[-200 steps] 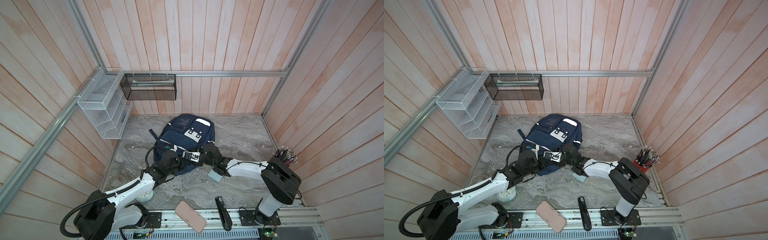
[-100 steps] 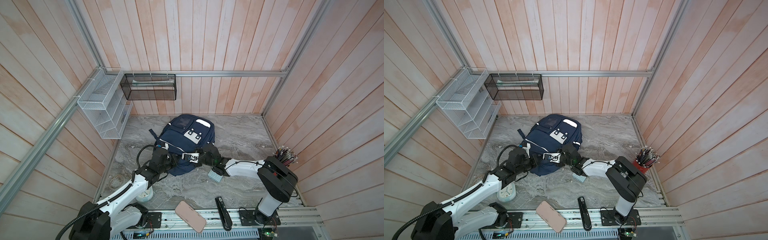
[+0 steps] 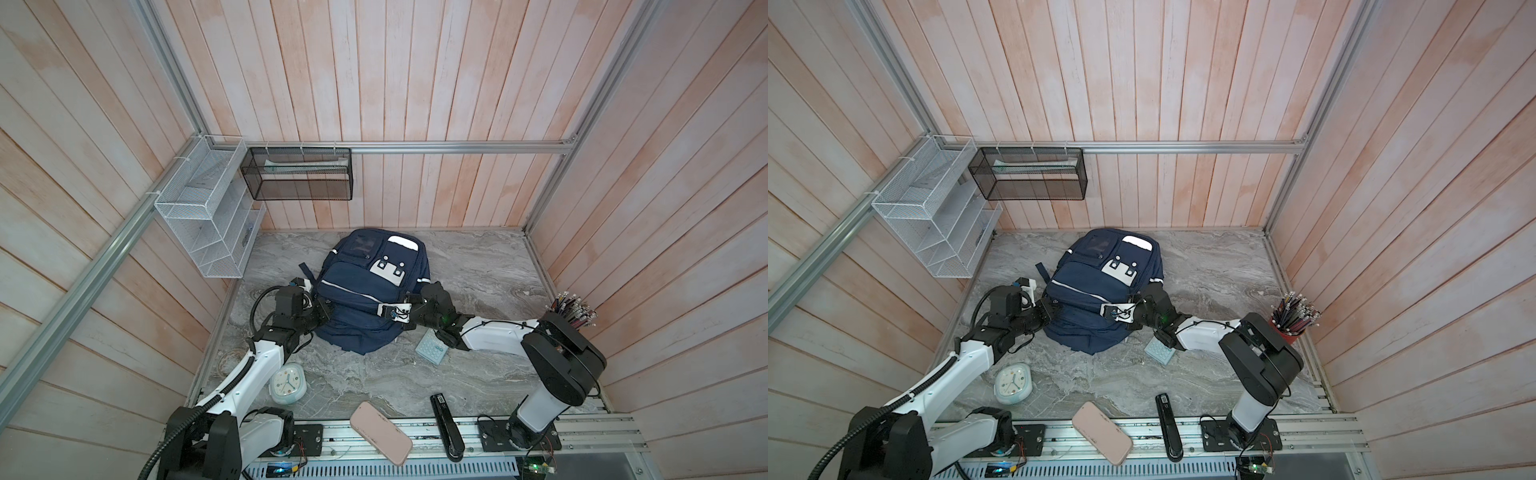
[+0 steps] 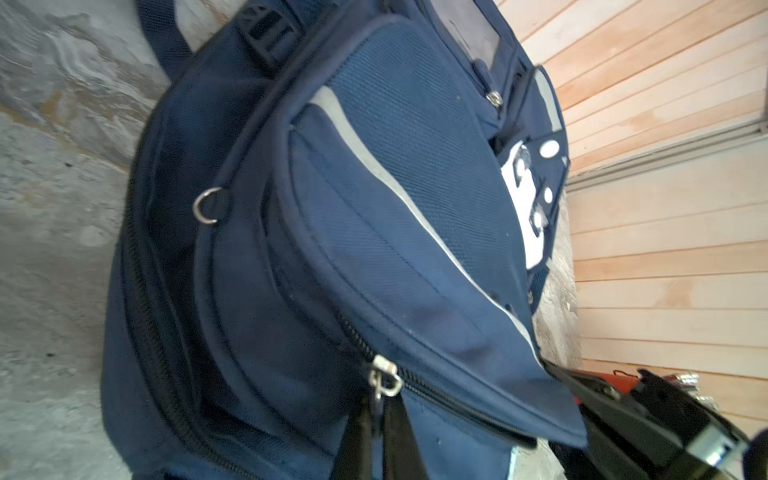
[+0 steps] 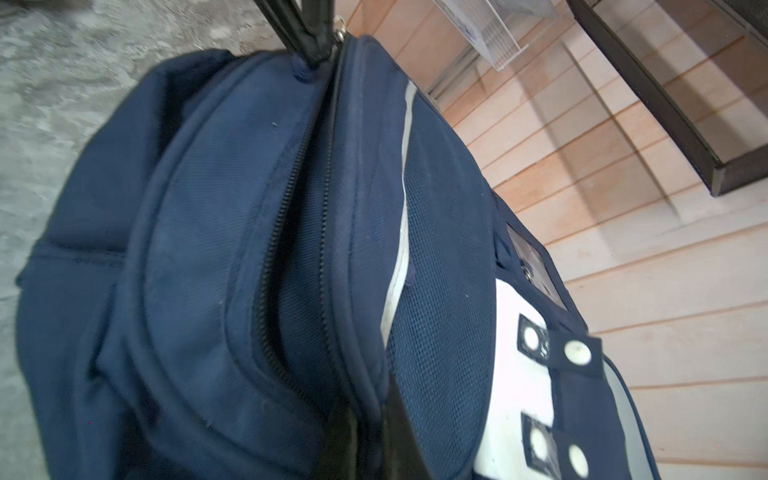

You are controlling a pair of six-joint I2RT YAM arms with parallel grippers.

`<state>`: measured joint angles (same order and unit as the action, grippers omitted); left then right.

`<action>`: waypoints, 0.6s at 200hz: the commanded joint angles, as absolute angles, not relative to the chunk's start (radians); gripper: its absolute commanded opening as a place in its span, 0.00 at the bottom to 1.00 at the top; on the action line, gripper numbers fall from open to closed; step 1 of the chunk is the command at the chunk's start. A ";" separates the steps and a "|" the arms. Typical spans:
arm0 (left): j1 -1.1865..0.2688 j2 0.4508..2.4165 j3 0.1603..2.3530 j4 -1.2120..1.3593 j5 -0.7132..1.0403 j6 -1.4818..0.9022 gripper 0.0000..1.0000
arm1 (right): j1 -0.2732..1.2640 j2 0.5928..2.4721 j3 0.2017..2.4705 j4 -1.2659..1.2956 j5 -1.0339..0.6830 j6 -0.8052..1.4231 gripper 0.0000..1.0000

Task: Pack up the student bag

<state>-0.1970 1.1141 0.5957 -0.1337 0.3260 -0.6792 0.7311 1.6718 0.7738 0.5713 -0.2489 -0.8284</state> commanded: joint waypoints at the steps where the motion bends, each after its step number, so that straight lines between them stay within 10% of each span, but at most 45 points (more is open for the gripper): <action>1: -0.288 1.048 0.563 -0.074 0.276 -0.726 0.00 | 0.687 1.656 0.732 0.633 0.023 -0.722 0.23; 32: -0.388 1.029 0.540 -0.054 0.274 -0.787 0.00 | 0.704 1.505 0.687 0.661 0.127 -0.568 0.74; 120: -0.483 1.125 0.563 0.057 0.297 -0.849 0.00 | 0.897 1.545 0.791 0.455 -0.150 -0.623 0.72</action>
